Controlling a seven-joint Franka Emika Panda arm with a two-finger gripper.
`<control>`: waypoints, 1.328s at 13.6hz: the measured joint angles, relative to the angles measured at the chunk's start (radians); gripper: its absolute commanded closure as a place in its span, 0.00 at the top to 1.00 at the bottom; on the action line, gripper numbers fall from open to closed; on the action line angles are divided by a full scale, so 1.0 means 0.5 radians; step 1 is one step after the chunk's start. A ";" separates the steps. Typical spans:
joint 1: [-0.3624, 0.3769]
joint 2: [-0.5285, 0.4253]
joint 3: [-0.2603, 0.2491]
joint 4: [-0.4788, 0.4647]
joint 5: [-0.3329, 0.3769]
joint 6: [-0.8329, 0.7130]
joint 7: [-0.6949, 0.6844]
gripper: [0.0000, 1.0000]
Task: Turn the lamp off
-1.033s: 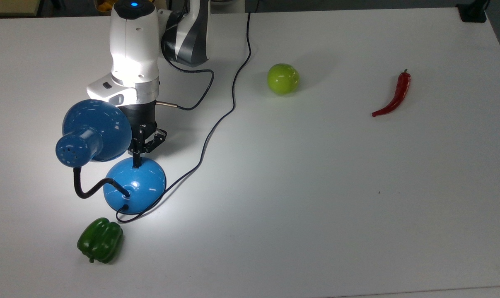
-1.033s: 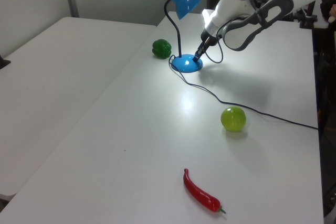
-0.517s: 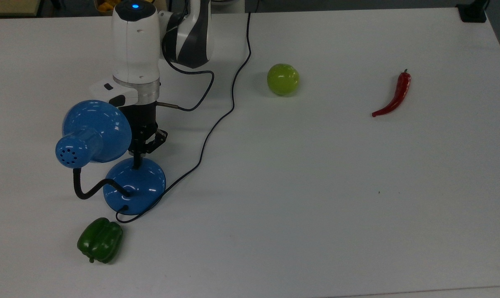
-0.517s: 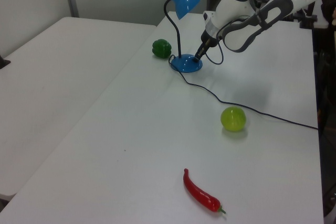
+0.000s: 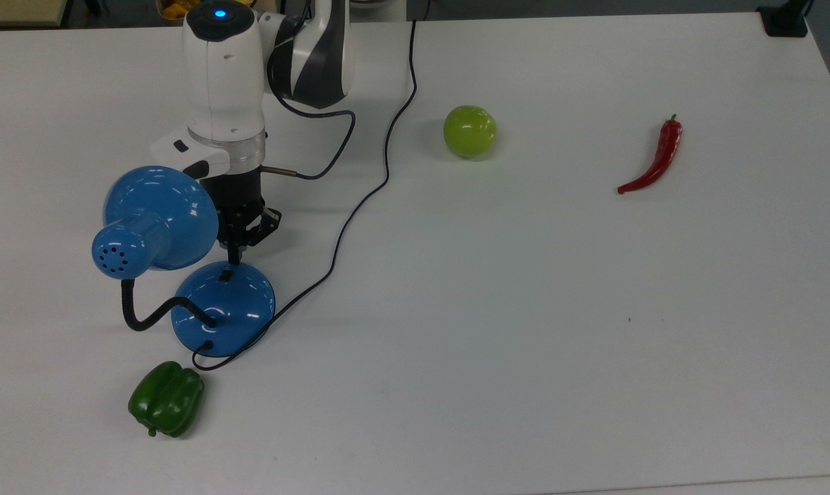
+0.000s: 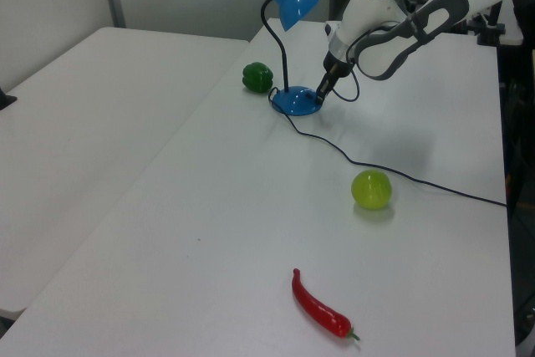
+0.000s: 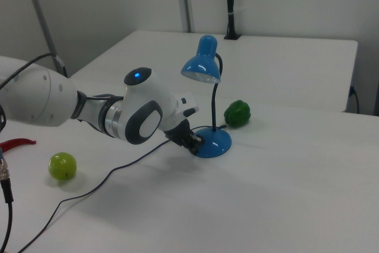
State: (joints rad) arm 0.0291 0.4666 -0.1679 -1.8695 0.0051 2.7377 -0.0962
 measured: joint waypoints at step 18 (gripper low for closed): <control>0.032 -0.907 0.036 0.342 0.009 -2.034 0.363 1.00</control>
State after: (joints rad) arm 0.0451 0.0133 -0.1500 -1.6985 0.0098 1.7209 0.0854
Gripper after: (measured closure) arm 0.000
